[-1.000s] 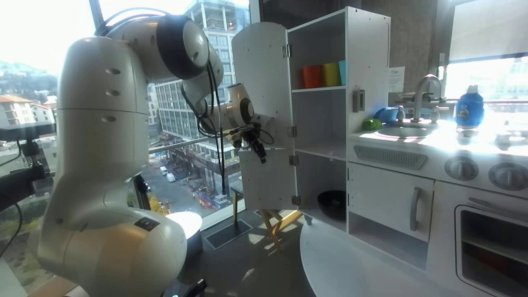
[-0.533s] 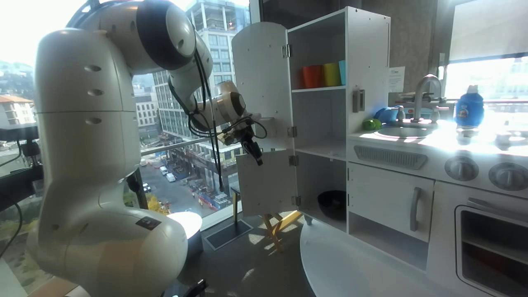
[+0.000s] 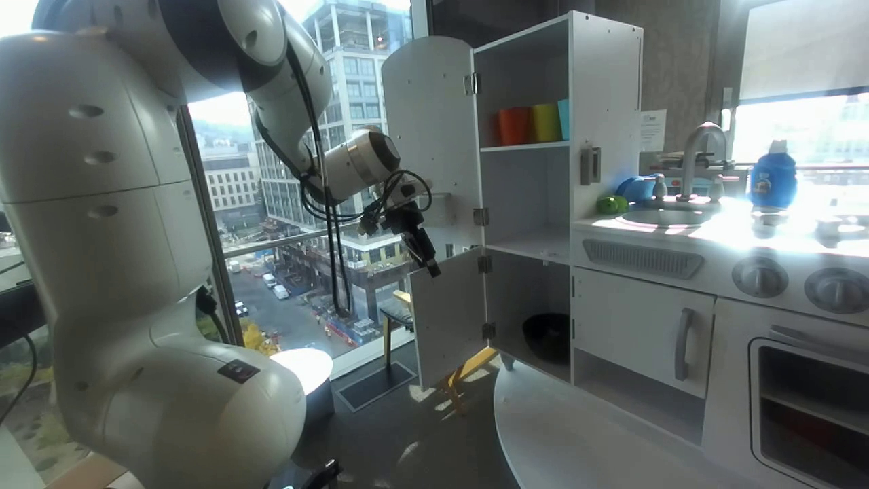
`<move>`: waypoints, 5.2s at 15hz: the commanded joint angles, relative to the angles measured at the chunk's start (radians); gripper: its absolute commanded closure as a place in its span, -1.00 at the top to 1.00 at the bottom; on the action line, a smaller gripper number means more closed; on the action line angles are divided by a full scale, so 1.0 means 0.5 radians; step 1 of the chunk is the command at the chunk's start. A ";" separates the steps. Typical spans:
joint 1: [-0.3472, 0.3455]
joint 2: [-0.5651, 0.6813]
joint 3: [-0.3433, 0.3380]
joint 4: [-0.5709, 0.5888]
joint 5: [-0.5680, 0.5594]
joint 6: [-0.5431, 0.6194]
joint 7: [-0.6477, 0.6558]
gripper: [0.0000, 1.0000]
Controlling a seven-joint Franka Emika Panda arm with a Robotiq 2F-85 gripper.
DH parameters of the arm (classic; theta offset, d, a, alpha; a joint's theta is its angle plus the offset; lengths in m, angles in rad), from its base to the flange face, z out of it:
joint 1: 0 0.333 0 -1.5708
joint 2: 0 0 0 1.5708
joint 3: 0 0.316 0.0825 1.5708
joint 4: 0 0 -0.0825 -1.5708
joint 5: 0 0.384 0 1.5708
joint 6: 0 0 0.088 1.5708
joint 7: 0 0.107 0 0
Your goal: Close all the cabinet doors
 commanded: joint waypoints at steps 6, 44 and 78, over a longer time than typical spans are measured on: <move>-0.326 0.032 -0.086 0.016 -0.409 -0.077 0.332 1.00; 0.000 0.242 0.597 0.928 -0.913 0.659 0.847 1.00; 0.180 -0.526 0.356 -0.012 -0.870 -0.745 1.260 1.00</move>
